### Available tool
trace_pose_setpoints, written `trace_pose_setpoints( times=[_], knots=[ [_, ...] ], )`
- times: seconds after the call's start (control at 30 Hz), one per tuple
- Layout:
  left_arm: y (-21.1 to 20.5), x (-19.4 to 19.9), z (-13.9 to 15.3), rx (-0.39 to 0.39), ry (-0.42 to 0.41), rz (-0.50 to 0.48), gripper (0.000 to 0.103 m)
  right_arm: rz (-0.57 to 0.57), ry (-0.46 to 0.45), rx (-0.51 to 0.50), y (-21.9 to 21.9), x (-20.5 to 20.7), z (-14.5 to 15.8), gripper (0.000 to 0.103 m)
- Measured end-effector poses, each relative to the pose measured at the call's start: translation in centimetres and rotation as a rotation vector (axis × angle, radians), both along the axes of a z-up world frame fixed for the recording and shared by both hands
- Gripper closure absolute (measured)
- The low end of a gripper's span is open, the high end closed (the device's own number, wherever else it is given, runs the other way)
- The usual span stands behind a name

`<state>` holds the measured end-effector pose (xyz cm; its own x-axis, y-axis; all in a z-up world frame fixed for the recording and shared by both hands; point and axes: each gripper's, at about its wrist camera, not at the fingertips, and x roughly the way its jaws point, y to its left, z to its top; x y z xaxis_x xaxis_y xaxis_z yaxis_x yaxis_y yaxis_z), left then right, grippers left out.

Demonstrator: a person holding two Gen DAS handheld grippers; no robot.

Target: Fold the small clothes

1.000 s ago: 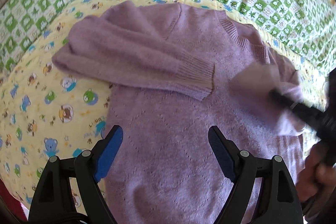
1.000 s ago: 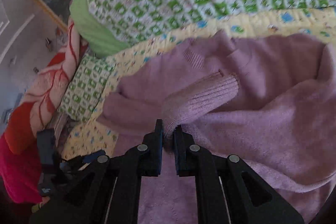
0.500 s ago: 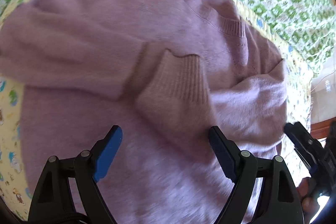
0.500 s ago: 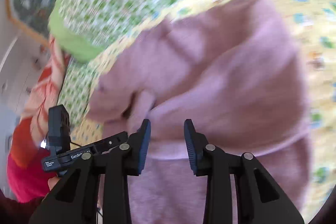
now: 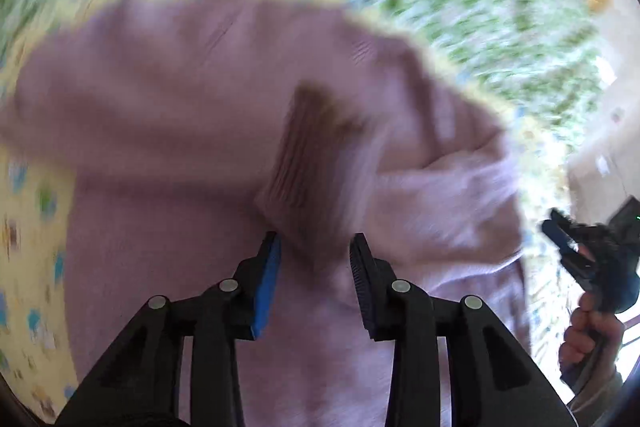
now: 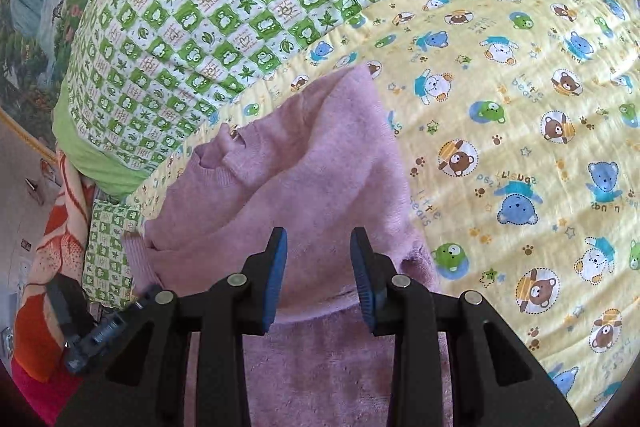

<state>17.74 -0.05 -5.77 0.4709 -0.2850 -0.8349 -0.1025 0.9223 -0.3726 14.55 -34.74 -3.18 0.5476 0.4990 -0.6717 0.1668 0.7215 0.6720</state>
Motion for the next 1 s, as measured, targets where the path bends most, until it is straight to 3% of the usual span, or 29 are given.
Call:
trace_pose_setpoints(
  times=[0.03, 0.1, 0.17, 0.23, 0.37, 0.43, 0.47, 0.5, 0.53, 0.73, 0.8, 0.83, 0.9, 1.0],
  knots=[
    [0.6, -0.2, -0.6, -0.021, 0.028, 0.027, 0.05, 0.002, 0.006, 0.0, 0.1, 0.1, -0.2, 0.069],
    [1.4, -0.6, -1.1, -0.084, 0.055, 0.07, 0.035, 0.009, 0.006, -0.013, 0.5, 0.4, -0.3, 0.069],
    [1.5, -0.6, -1.4, -0.114, 0.068, 0.092, 0.032, 0.018, 0.004, -0.033, 0.6, 0.8, -0.4, 0.069],
    [1.0, -0.2, -1.8, -0.115, 0.103, 0.099, 0.021, 0.02, 0.005, -0.057, 0.6, 1.4, -0.6, 0.069],
    [0.5, 0.9, -2.6, -0.146, 0.152, 0.172, 0.019, 0.012, 0.005, -0.12, -0.3, 3.3, -1.1, 0.068],
    [0.4, 1.7, -3.1, -0.126, 0.162, 0.212, 0.027, 0.007, 0.014, -0.146, -1.0, 4.6, -1.5, 0.061],
    [0.1, 1.9, -2.8, -0.089, 0.136, 0.208, 0.037, 0.003, 0.017, -0.154, -1.3, 5.2, -1.8, 0.052],
    [-0.6, 2.2, -2.6, -0.059, 0.121, 0.187, 0.075, 0.004, 0.021, -0.16, -1.5, 5.9, -2.1, 0.047],
    [-1.2, 2.5, -2.6, -0.04, 0.118, 0.144, 0.091, 0.013, 0.031, -0.165, -1.6, 6.7, -2.5, 0.041],
    [-2.2, 1.3, 0.0, -0.021, -0.032, 0.058, 0.094, 0.077, 0.054, -0.166, -0.5, 9.8, -5.1, 0.043],
    [-2.0, 1.1, 2.4, -0.025, -0.112, 0.023, 0.095, 0.102, 0.05, -0.159, 0.0, 10.3, -5.4, 0.088],
    [-2.1, 1.2, 3.9, -0.025, -0.165, 0.001, 0.095, 0.096, 0.053, -0.163, -0.2, 10.5, -5.1, 0.094],
    [-2.2, 1.4, 6.5, -0.008, -0.251, -0.033, 0.095, 0.021, -0.006, -0.114, -1.9, 10.4, -3.2, 0.095],
    [-0.8, 1.0, 8.1, 0.002, -0.329, -0.088, 0.095, -0.055, -0.062, -0.121, -3.7, 10.0, -0.9, 0.095]
  ],
)
